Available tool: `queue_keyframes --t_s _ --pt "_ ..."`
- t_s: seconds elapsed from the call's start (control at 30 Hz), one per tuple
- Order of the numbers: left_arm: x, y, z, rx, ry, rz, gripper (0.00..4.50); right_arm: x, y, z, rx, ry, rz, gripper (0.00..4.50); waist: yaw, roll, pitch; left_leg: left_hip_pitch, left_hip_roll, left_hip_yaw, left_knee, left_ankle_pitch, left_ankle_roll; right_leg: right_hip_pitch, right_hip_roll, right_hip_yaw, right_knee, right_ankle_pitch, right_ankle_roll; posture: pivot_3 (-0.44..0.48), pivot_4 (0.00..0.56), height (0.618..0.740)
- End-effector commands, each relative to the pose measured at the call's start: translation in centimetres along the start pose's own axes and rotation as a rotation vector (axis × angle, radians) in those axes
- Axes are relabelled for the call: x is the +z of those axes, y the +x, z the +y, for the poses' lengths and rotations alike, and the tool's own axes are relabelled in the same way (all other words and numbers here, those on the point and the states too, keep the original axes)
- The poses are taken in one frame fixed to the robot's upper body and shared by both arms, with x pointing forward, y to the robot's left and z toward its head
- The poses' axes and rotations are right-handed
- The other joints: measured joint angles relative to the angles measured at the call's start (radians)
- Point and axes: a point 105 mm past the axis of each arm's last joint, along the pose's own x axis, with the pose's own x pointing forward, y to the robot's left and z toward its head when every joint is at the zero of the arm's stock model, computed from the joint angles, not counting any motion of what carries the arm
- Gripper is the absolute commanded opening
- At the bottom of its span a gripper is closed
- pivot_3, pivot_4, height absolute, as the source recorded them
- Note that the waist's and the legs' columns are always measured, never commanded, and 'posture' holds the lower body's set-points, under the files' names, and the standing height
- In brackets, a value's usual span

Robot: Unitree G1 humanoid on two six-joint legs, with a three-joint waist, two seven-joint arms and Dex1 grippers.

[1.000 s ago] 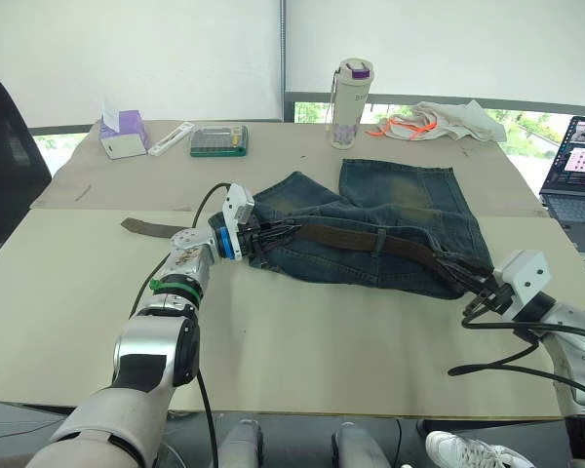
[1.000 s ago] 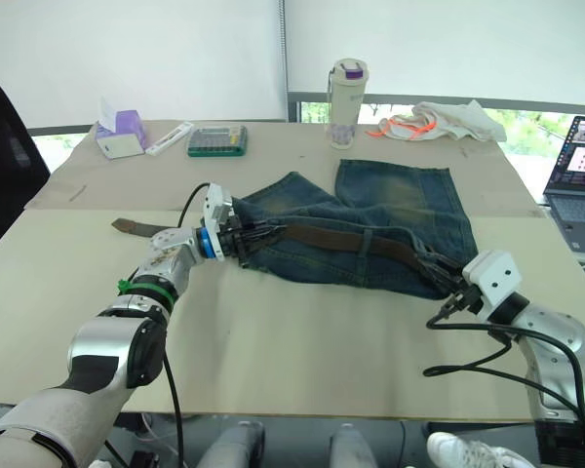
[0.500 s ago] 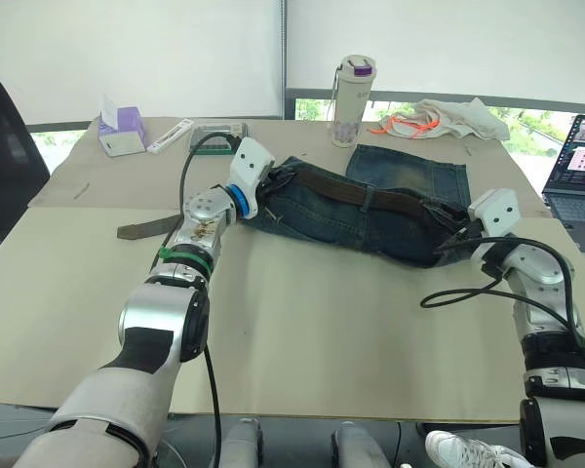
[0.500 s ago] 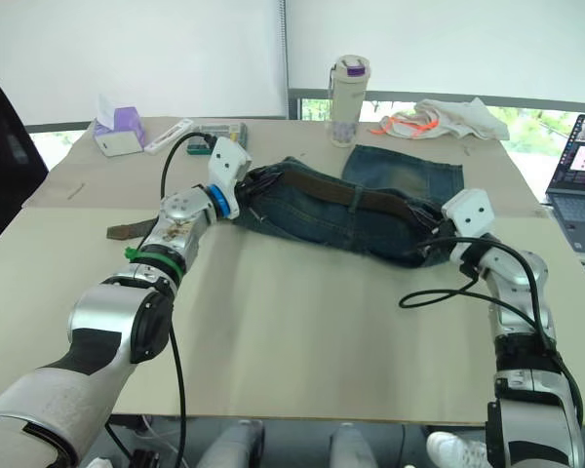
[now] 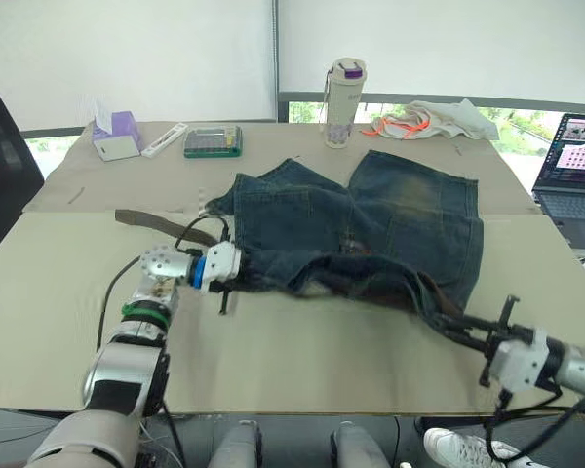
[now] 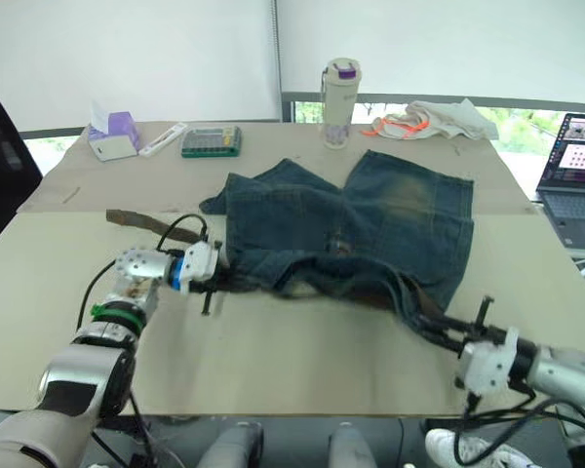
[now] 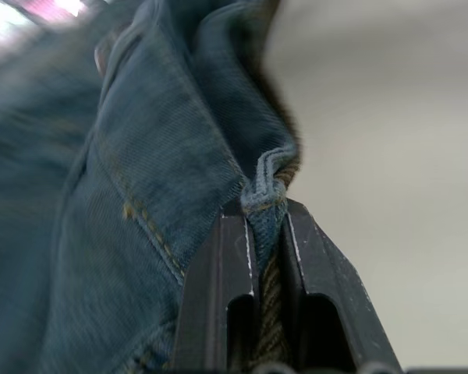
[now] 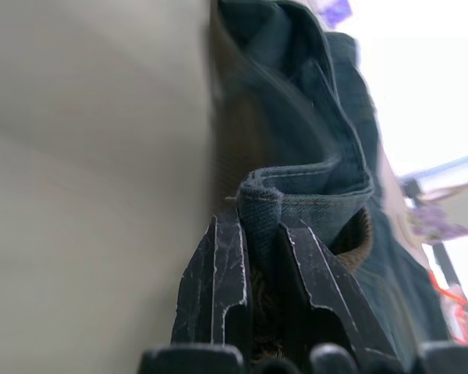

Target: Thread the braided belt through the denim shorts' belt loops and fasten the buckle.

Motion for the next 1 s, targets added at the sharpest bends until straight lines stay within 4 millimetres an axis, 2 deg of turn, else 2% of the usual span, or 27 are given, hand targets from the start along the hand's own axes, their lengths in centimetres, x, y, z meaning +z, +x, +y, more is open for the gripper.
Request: queue_keyframes --t_s 0.03,0.1,0.17,0.23,0.33,0.37,0.47,0.5,0.53,0.7,0.77,0.9,1.0 --pt "0.1 -1.0 -0.3 -0.047 -0.015 0.044 0.0 -0.4 -1.5 1.1 0.041 0.066 0.027 0.08 0.001 0.0 0.0 0.0 0.0 0.0 0.0 0.0 0.0 0.001 0.0 0.0 0.0 0.0 0.0 0.0 0.15 0.74" --pt "-0.3 -1.1 -0.7 -0.08 -0.017 0.082 0.0 -0.8 -1.9 1.6 0.076 0.162 0.063 0.08 0.003 0.0 0.0 0.002 0.0 0.0 0.0 0.0 0.0 0.003 0.0 0.0 -0.001 0.0 0.0 0.0 0.15 0.74" --pt "-0.5 -1.3 -0.8 -0.088 -0.05 0.089 0.97 -0.7 -2.1 2.1 0.149 0.274 0.062 1.14 0.004 0.0 0.0 0.004 0.0 0.0 0.0 -0.001 0.001 0.006 0.0 0.0 -0.002 0.0 0.0 0.0 0.15 0.74" --pt "-0.7 -1.4 -1.1 -0.104 -0.078 0.1 1.6 -0.7 -2.3 1.9 0.166 0.395 0.073 1.79 0.001 0.0 0.0 0.005 0.0 0.0 0.0 -0.001 0.001 0.007 0.0 0.0 -0.002 0.0 0.0 0.0 0.15 0.74" --pt "-0.7 -1.8 -1.6 -0.121 -0.122 0.1 2.63 0.2 -3.9 3.6 0.355 0.689 0.107 2.83 0.003 0.001 0.0 0.007 0.002 0.0 0.0 -0.001 0.002 0.009 0.001 0.0 -0.001 0.0 0.0 0.0 0.15 0.74" --pt "-0.8 -2.0 -1.9 -0.129 -0.144 0.101 2.98 0.6 -4.5 3.5 0.389 0.772 0.108 3.18 0.004 0.001 0.0 0.007 0.002 0.0 0.0 -0.001 0.002 0.01 0.001 0.0 -0.002 0.0 0.0 0.0 0.15 0.74" --pt "-0.5 -2.3 -2.3 -0.14 -0.211 0.079 3.97 0.7 -4.9 1.8 0.343 0.855 0.117 4.2 0.001 0.001 0.001 0.008 0.003 0.0 0.0 -0.002 0.003 0.01 0.002 0.0 -0.003 0.0 0.0 0.0 0.15 0.74" --pt "-0.2 -2.6 -2.3 -0.139 -0.243 0.061 4.32 0.7 -4.8 0.6 0.291 0.886 0.108 4.5 0.0 0.001 0.001 0.008 0.003 0.0 0.0 -0.002 0.003 0.01 0.002 0.0 -0.003 0.0 0.0 0.0 0.15 0.74" --pt "0.2 -2.8 -2.3 -0.138 -0.268 0.044 4.48 0.9 -4.5 -0.5 0.248 0.914 0.092 4.5 0.0 0.001 0.001 0.008 0.003 0.0 0.001 -0.002 0.003 0.01 0.001 0.001 -0.002 0.0 0.0 0.0 0.15 0.74" --pt "2.7 -3.6 -1.5 -0.112 -0.369 -0.096 4.48 2.0 -1.6 -5.6 0.009 0.956 -0.023 4.5 0.005 0.001 0.001 0.008 0.004 0.0 0.0 -0.002 0.003 0.01 0.002 0.0 -0.002 0.0 0.0 0.0 0.15 0.74" --pt "4.2 -3.8 -0.9 -0.105 -0.406 -0.175 4.48 2.4 -0.2 -6.7 -0.066 0.98 -0.059 4.5 0.011 0.001 0.001 0.007 0.004 0.0 0.0 -0.002 0.003 0.009 0.002 0.0 -0.002 0.0 0.0 0.0 0.15 0.74" --pt "6.2 -4.4 0.6 -0.06 -0.439 -0.307 4.48 2.7 2.2 -6.7 -0.134 1.014 -0.093 4.5 0.026 0.001 0.001 0.004 0.004 0.0 0.001 -0.002 0.003 0.006 0.002 0.0 -0.003 0.0 0.0 0.0 0.15 0.74" --pt "6.8 -4.9 2.3 0.072 -0.454 -0.386 4.48 2.7 3.3 -5.6 -0.134 1.048 -0.078 4.5 0.035 0.001 0.001 0.003 0.003 0.0 0.001 -0.002 0.003 0.005 0.002 -0.001 -0.003 0.0 0.0 0.0 0.15 0.74"
